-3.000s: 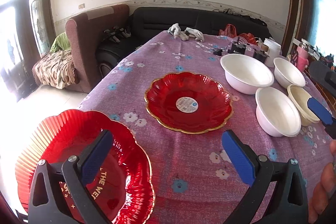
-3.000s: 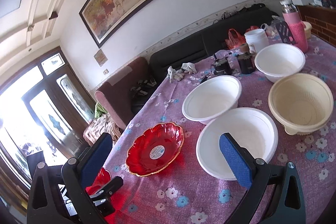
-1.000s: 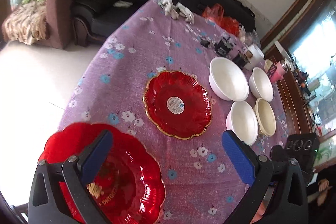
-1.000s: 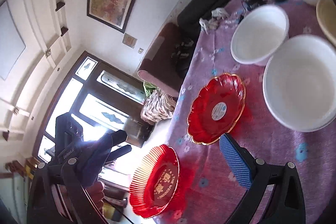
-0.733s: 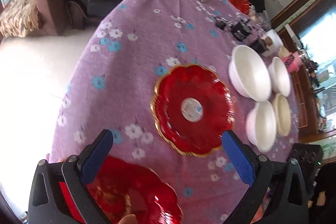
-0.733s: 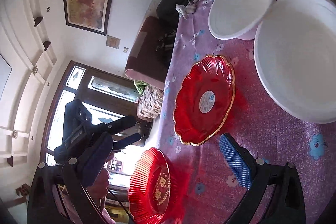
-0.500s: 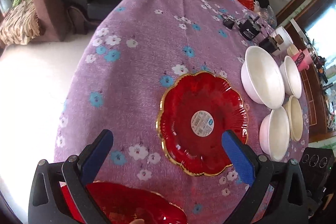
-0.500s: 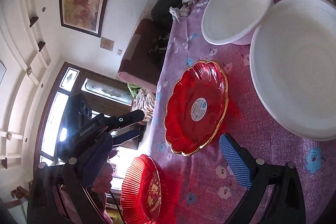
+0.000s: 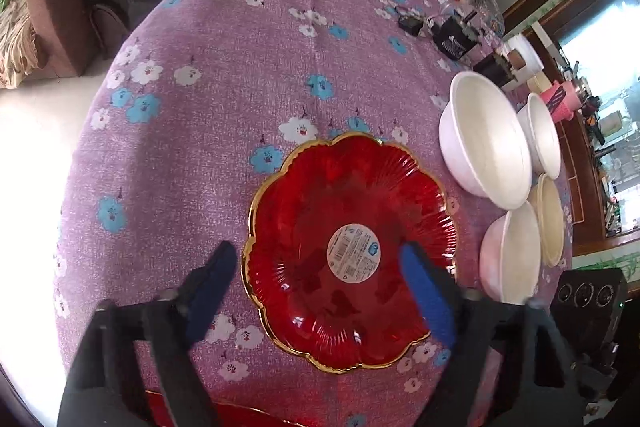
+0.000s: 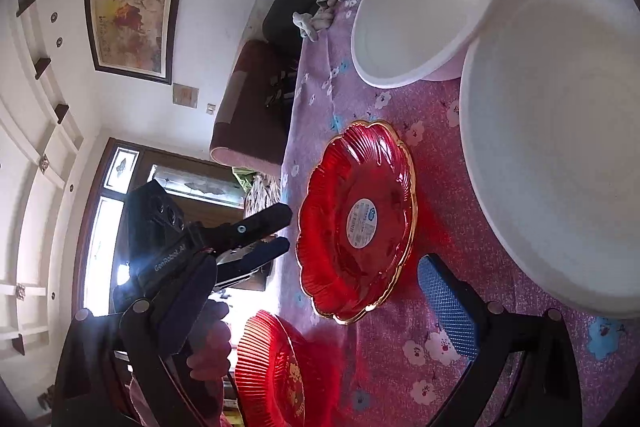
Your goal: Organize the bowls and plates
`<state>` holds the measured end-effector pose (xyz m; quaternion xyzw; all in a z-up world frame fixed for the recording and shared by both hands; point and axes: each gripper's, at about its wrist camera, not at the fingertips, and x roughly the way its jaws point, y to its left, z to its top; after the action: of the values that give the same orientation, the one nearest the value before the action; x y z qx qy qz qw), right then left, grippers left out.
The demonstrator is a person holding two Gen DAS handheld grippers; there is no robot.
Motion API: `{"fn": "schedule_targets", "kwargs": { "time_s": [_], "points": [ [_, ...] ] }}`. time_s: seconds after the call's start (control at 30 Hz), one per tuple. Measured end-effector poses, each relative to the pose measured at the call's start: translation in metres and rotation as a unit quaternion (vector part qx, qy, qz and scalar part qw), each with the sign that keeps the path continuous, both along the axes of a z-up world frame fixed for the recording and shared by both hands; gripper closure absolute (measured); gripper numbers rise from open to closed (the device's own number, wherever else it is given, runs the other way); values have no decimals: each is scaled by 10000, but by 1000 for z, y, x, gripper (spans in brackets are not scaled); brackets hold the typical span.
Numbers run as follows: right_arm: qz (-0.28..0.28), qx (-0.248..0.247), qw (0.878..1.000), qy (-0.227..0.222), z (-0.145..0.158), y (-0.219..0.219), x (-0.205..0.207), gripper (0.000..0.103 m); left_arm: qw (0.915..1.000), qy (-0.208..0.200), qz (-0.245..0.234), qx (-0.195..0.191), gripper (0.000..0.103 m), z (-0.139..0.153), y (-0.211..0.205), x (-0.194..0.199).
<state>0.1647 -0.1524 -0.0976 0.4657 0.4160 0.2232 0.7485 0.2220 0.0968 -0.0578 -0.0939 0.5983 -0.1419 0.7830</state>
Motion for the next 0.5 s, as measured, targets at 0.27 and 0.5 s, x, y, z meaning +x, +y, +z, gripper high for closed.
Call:
{"fn": "schedule_targets", "kwargs": {
  "time_s": [0.27,0.5],
  "points": [
    [-47,-205,9997,153,-8,-1,3,27,9997,173,118,126,48,-16,5,4],
    [-165,-330,9991,222,-12,-4,5,50,9994,187,218,183,56,-18,6,4]
  ]
}}
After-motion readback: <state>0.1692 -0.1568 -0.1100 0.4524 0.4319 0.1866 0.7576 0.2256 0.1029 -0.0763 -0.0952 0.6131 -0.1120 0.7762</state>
